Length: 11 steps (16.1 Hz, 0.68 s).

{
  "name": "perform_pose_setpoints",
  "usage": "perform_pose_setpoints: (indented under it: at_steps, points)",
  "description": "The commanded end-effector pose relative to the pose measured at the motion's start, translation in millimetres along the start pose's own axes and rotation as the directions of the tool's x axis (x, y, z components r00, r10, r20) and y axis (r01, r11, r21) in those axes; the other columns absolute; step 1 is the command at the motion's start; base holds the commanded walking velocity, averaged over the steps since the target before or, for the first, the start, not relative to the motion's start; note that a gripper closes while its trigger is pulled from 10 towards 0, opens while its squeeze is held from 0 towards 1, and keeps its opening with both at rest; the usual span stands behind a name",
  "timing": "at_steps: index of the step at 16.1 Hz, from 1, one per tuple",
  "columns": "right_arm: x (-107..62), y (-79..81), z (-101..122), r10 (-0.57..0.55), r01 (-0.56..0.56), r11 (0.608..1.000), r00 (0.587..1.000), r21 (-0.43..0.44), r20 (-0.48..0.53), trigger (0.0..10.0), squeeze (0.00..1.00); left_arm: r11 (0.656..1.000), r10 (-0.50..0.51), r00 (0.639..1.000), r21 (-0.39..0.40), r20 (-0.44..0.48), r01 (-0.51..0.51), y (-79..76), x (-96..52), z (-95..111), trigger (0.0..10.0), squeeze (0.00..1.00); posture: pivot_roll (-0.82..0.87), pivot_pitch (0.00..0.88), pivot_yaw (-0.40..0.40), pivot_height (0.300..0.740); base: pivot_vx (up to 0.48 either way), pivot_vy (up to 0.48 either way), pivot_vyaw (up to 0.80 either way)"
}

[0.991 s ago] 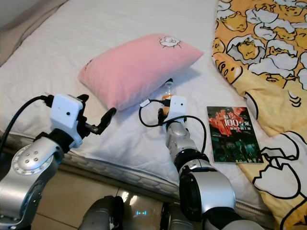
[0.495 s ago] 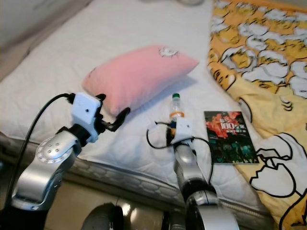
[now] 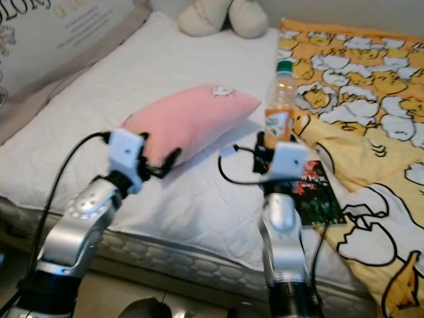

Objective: Clean up the room

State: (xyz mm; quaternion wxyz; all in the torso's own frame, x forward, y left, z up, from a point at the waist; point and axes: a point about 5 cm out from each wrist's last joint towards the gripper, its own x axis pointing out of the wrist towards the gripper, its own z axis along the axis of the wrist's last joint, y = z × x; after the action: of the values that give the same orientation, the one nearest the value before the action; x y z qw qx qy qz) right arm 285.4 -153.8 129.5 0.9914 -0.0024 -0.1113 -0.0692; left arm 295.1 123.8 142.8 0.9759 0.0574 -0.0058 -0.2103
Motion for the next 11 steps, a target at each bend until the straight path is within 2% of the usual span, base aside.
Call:
perform_pose_setpoints:
  at_steps: [1, 2, 4, 7, 8, 10, 11]
  points:
    - [-0.4, 2.8, 7.1, 0.010, -0.010, 1.000, 1.000, -0.007, 0.020, 0.0, 0.00, 1.000, 0.020, 1.000, -0.005, -0.012, -0.020, 4.7, -3.3, -4.9, 10.0, 0.00, 0.05, 0.000, 0.050, 0.727, 0.000, 0.000, 0.00]
    - [-18.1, 2.9, 7.2, 0.033, -0.033, 0.999, 0.999, 0.003, -0.011, 0.0, 0.00, 0.999, 0.038, 0.999, -0.002, -0.021, -0.038, 12.8, -17.6, -16.3, 10.0, 0.00, 0.05, 0.000, 0.041, 0.727, 0.000, 0.000, 0.00]
    - [-22.9, 4.2, -0.3, 0.045, -0.045, 0.999, 0.997, 0.009, -0.059, 0.0, 0.00, 0.999, 0.041, 0.999, -0.006, -0.020, -0.041, 13.9, -21.2, -19.0, 10.0, 0.00, 0.05, 0.000, 0.036, 0.727, 0.000, 0.000, 0.00]
    - [-16.9, 3.3, -2.1, 0.052, -0.053, 0.999, 0.996, -0.005, -0.073, 0.0, 0.00, 1.000, 0.029, 1.000, 0.004, 0.012, -0.029, 8.7, -15.8, -14.4, 10.0, 0.00, 0.05, 0.000, 0.027, 0.727, 0.000, 0.000, 0.00]
    - [-9.7, -0.2, -2.7, 0.049, -0.050, 0.999, 0.995, -0.010, -0.092, 0.0, 0.00, 0.999, 0.001, 1.000, -0.041, 0.030, 0.000, 2.4, -13.2, -12.0, 10.0, 0.00, 0.05, 0.000, 0.025, 0.727, 0.000, 0.461, 0.49]
    - [-5.7, -3.1, -5.7, 0.036, -0.037, 0.999, 0.992, -0.009, -0.120, 0.0, 0.00, 1.000, -0.004, 1.000, -0.028, 0.031, 0.005, 0.3, -13.6, -12.7, 10.0, 0.00, 0.05, 0.000, 0.026, 0.727, 0.000, 0.461, 0.78]
    - [-4.1, -2.6, -6.5, 0.038, -0.040, 0.999, 0.992, -0.012, -0.123, 0.0, 0.00, 1.000, -0.006, 0.999, -0.020, 0.038, 0.007, -0.3, -13.6, -12.3, 10.0, 0.00, 0.05, 0.000, 0.027, 0.727, 0.000, 0.000, 0.77]
